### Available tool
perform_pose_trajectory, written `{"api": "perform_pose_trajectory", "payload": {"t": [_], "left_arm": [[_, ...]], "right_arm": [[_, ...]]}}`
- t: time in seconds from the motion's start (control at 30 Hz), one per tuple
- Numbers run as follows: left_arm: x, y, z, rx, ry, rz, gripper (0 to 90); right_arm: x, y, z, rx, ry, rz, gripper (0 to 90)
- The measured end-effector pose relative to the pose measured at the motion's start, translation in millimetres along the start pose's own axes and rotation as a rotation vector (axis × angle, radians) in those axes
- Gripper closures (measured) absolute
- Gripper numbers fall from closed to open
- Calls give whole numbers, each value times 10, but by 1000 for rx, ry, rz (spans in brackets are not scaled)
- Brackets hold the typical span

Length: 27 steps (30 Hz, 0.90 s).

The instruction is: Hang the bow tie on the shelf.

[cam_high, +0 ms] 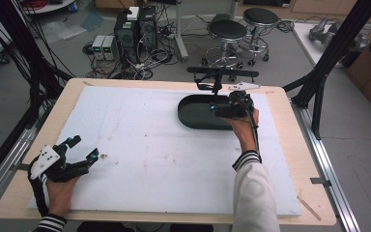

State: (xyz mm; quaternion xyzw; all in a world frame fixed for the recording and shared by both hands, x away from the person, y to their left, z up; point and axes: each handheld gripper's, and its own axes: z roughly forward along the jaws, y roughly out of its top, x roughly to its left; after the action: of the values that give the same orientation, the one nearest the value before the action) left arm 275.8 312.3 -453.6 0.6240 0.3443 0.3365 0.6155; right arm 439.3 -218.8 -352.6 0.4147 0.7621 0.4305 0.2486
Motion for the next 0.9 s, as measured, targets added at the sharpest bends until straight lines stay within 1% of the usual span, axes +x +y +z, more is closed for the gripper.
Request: {"api": "perform_pose_trajectory", "payload": {"t": [0.1, 0.17, 0.27, 0.33, 0.37, 0.47, 0.6, 0.7, 0.8, 0.83, 0.87, 0.9], "left_arm": [[6, 0, -2, 1, 1, -4, 156], [7, 0, -2, 2, 0, -6, 156], [7, 0, -1, 1, -1, -7, 156], [8, 0, 0, 0, -2, -11, 156], [7, 0, 0, 0, -2, -11, 156], [8, -1, -3, 1, -2, -7, 155], [1, -2, -8, -5, -2, -2, 155], [1, -4, -11, -9, -2, -1, 155], [-1, -4, -17, -9, -2, 3, 155], [-3, -5, -16, -12, -2, 1, 155], [-4, -5, -15, -14, -2, 1, 154], [-3, -5, -16, -13, -2, 2, 155]], "right_arm": [[91, -86, -193, -23, 19, -28, 103], [130, -185, -329, -46, 35, -23, 102], [153, -362, -477, -71, 32, -32, 102], [165, -508, -597, -93, 42, -20, 102], [175, -561, -657, -96, 47, -15, 102], [240, -738, -864, -173, 55, -15, 102], [336, -962, -1094, -250, 64, -4, 103], [375, -1133, -1198, -281, 66, 15, 103], [376, -1281, -1235, -291, 61, 32, 103], [375, -1339, -1246, -292, 52, 37, 103], [368, -1384, -1252, -303, 37, 26, 102], [374, -1428, -1264, -310, 28, 36, 103]]}}
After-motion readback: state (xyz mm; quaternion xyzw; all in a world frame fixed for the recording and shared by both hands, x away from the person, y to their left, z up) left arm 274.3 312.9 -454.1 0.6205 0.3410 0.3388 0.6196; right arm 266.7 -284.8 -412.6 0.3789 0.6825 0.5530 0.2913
